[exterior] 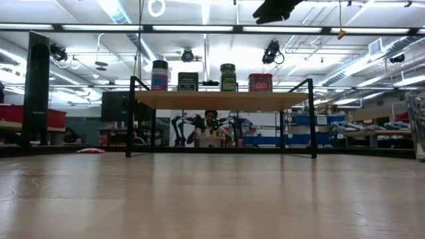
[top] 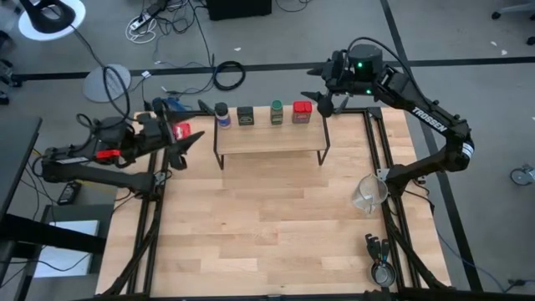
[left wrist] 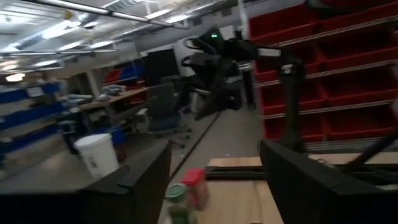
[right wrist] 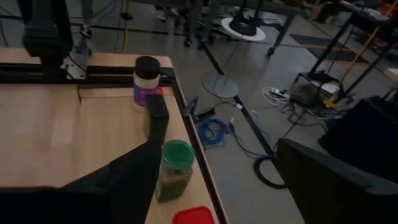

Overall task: Shelf spices
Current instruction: Remove the red seasoning can from the shelf

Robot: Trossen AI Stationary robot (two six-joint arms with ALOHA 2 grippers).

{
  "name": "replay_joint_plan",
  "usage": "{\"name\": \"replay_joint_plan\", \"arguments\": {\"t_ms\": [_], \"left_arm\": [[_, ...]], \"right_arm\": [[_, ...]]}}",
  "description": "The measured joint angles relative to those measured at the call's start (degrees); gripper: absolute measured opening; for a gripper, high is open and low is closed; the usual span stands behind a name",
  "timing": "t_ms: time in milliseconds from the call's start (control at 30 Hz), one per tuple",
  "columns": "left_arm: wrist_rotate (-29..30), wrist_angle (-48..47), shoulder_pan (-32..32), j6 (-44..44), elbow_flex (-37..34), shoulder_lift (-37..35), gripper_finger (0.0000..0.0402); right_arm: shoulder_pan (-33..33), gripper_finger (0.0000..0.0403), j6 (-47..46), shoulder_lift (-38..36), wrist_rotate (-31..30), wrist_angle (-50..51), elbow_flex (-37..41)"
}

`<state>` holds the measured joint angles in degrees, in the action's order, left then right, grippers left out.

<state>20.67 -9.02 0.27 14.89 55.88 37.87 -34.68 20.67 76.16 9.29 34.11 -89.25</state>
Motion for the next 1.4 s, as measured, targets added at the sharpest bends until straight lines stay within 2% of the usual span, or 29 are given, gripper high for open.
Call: {"name": "replay_joint_plan", "arguments": {"t_ms": [167,433,533,700,900,1100,1400], "left_arm": [[5.85,-4.96,0.02,2.00,3.84,0.00,0.0300],[16.00,-11.63,0.02,2.82,5.59,-0.04,0.0357],[18.12,-14.57,0.02,1.35,5.59,-0.02,0.0375],[18.67,-20.74,0.02,-3.43,5.59,0.00,0.0393],[18.73,-25.34,0.02,-7.67,5.57,0.02,0.0397],[18.78,-26.71,0.02,-9.84,4.23,-0.04,0.0397],[18.75,-26.68,0.02,-12.67,-1.02,0.02,0.0397]], "right_arm": [[0.00,0.0352,0.01,0.06,-2.31,0.14,0.00],[-0.04,0.0355,0.19,3.32,-3.26,1.46,0.00],[-0.04,0.0355,0.46,5.42,-3.30,1.80,0.00],[-0.07,0.0355,0.61,8.85,-3.12,1.99,0.00],[-0.07,0.0355,0.61,11.08,-2.86,3.31,0.00],[-0.07,0.0355,0.73,10.00,-2.67,2.67,0.00],[0.27,0.0355,0.05,9.60,-2.18,7.63,-0.06]]}}
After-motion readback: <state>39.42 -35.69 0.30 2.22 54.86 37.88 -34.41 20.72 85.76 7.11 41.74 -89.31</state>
